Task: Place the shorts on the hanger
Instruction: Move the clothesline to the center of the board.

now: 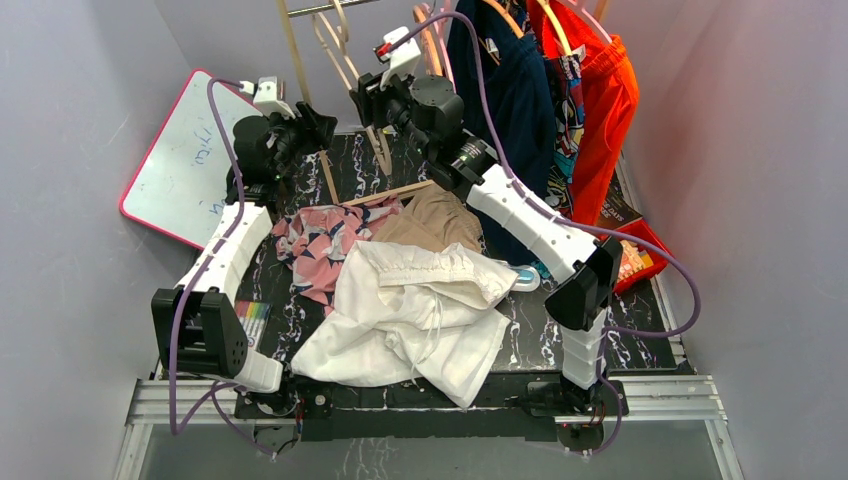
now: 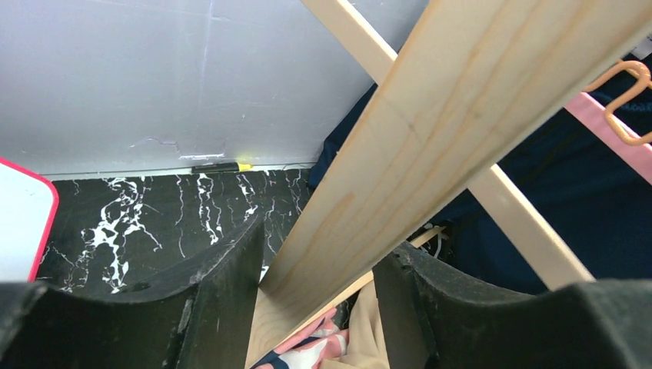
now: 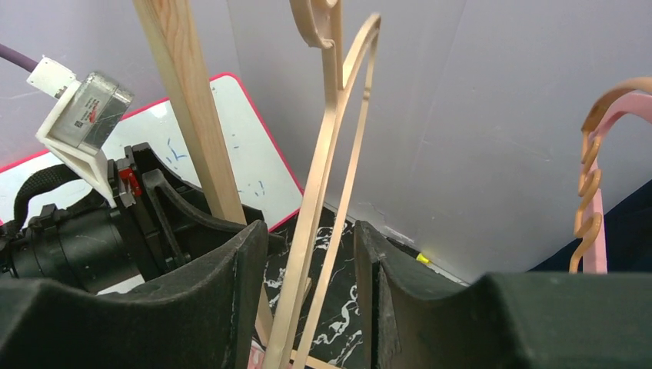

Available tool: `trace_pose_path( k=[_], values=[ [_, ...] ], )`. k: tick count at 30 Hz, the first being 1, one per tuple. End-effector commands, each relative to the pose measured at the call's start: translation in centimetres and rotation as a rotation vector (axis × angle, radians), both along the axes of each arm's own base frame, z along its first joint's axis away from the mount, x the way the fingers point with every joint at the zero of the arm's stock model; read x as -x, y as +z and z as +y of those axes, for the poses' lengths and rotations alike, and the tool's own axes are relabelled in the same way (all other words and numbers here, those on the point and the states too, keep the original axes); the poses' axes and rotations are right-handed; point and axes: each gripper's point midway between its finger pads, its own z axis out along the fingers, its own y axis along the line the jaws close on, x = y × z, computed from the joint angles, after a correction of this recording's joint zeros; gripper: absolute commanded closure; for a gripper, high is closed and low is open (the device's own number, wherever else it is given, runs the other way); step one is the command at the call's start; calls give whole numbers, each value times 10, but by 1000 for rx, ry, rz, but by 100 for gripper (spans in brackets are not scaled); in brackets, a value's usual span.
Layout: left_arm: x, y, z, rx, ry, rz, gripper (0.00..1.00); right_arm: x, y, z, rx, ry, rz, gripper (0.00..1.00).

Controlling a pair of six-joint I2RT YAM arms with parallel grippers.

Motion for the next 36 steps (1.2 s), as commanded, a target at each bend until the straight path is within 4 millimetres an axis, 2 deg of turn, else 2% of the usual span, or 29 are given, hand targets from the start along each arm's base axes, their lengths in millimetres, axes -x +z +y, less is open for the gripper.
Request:
trace_pose_path(
  k=[1, 8, 9, 12, 13, 22, 30, 36],
  values=[
    [3, 18, -4, 12, -37, -67, 51, 1, 37, -5, -76, -19, -69, 50],
    [3, 15, -6, 18, -50, -62, 55, -8, 30, -1, -75, -32, -62, 63],
    [3, 15, -6, 17, -51, -61, 56, -8, 30, -1, -78, -30, -61, 67],
    [1, 13, -6, 18, -47, -54, 60, -7, 36, -1, -92, -27, -67, 94],
    [0, 12, -6, 19, -46, -52, 61, -7, 37, -1, -97, -25, -70, 100],
    [-8, 8, 0, 24, -6, -22, 73, 3, 49, -6, -215, 4, -112, 100],
    [-8, 3, 1, 22, 0, -11, 77, 11, 57, -15, -385, 45, -104, 100],
    [-10, 0, 1, 27, 3, -2, 78, 17, 59, -19, -450, 98, -125, 100]
  ],
)
